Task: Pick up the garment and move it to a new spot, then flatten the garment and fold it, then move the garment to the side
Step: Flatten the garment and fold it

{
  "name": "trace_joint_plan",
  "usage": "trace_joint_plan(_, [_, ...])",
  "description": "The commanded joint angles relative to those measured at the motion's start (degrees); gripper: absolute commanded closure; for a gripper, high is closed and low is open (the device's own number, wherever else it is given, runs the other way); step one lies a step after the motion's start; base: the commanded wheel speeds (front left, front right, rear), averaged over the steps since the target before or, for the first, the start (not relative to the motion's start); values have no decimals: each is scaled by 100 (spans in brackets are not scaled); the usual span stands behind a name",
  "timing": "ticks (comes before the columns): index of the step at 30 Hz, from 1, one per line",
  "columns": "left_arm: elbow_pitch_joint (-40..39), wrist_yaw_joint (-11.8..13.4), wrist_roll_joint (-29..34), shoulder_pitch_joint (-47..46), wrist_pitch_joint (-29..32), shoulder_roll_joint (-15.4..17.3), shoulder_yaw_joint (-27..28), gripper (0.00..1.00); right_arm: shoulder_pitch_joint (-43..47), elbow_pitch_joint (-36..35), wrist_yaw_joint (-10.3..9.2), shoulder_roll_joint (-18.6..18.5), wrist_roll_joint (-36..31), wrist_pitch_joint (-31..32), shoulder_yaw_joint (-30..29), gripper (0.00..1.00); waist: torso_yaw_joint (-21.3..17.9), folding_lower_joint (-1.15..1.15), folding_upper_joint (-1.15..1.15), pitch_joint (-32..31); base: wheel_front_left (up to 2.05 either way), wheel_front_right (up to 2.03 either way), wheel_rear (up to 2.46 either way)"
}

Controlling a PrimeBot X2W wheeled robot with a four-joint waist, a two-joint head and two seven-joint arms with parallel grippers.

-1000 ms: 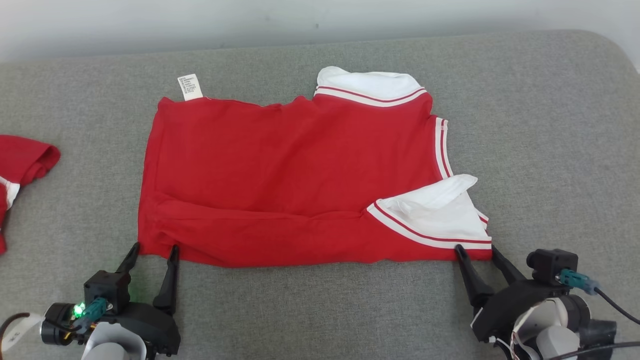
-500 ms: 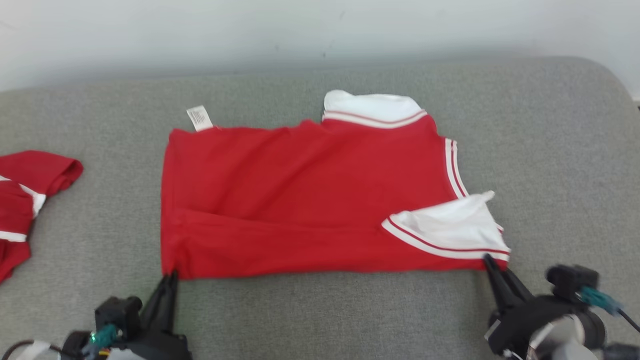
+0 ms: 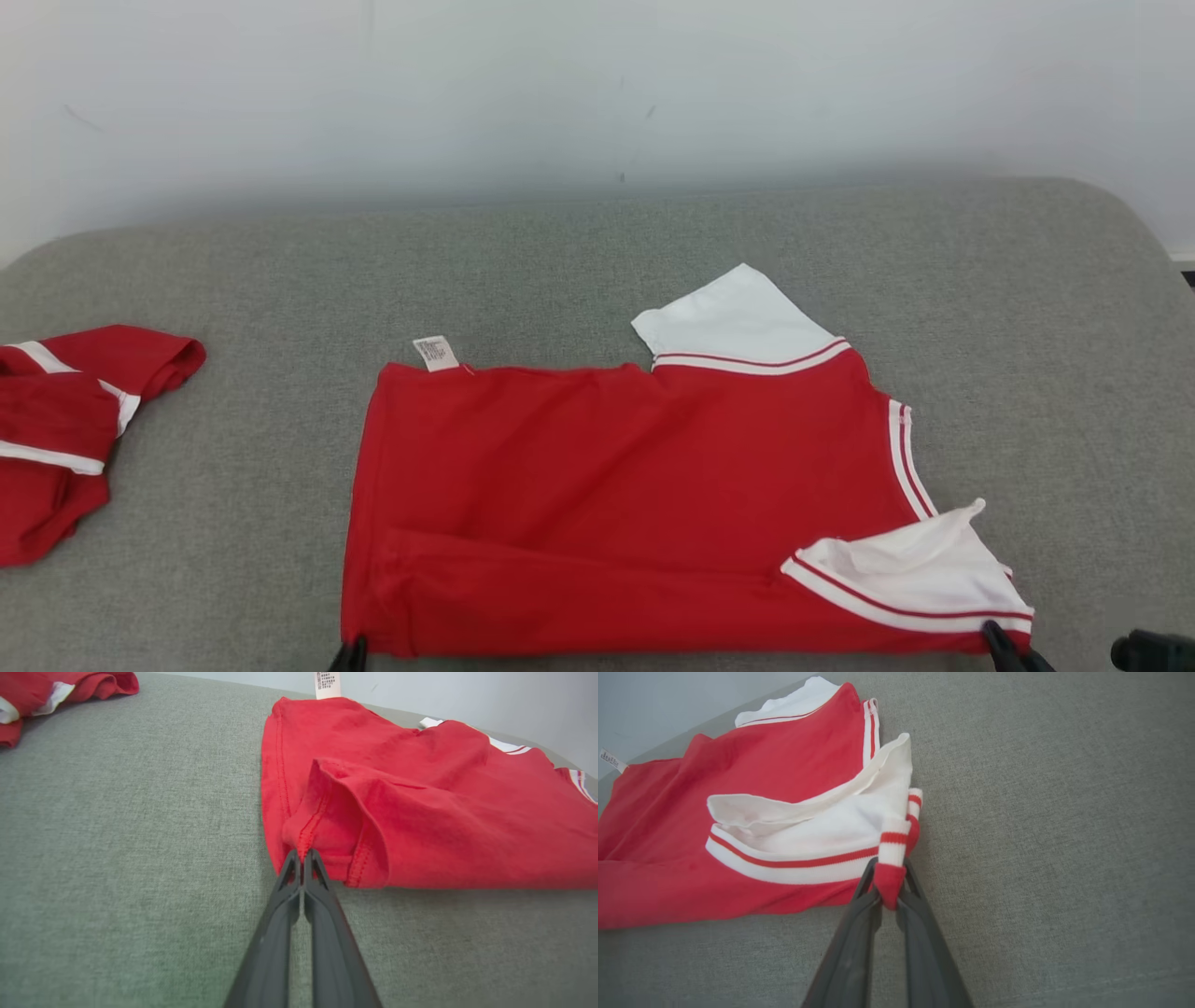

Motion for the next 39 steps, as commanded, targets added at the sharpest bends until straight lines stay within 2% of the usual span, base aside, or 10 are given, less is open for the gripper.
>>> trace_joint_plan(1, [-140, 62, -61, 206, 47, 46, 16, 100, 197, -144, -5, 48, -34, 128, -99, 100, 25, 1, 0, -11, 0, 0, 0])
trace_joint_plan(9, [-407, 158, -160, 537, 119, 32, 26, 100, 526, -428, -5, 279, -118, 345, -250, 100, 77, 1, 0, 4, 0, 0, 0])
trace_joint_plan(20, [-316, 183, -234, 615, 82, -43, -35, 100, 336, -187, -5, 346, -388, 331, -279, 100, 117, 1, 0, -71, 0, 0, 0])
trace_joint_plan(21, [-297, 179, -237, 611, 78, -49, -48, 100, 339, -156, -5, 357, -432, 341, -290, 83, 131, 1, 0, -78, 0, 0, 0])
trace_joint_plan(22, [-281, 181, -232, 599, 68, -50, -57, 83, 336, -153, -5, 353, -467, 316, -292, 59, 146, 1, 0, -82, 0, 0, 0])
trace_joint_plan(23, [-269, 185, -216, 585, 42, -56, -63, 12, 340, -145, -5, 365, -488, 283, -304, 2, 164, 1, 0, -92, 0, 0, 0])
trace_joint_plan(24, [-260, 193, -210, 579, 32, -70, -63, 0, 341, -150, -5, 382, -505, 242, -310, 0, 177, 1, 0, -100, 0, 0, 0])
trace_joint_plan(32, [-489, 292, -111, 548, -155, -120, 67, 0, 160, -376, -5, 495, -615, -397, -364, 0, 235, 1, 0, -166, 0, 0, 0])
trace_joint_plan(39, [-1306, 465, 426, 530, -198, -203, 477, 0, 44, -501, -5, 662, -714, -1052, -267, 0, 321, 1, 0, -203, 0, 0, 0])
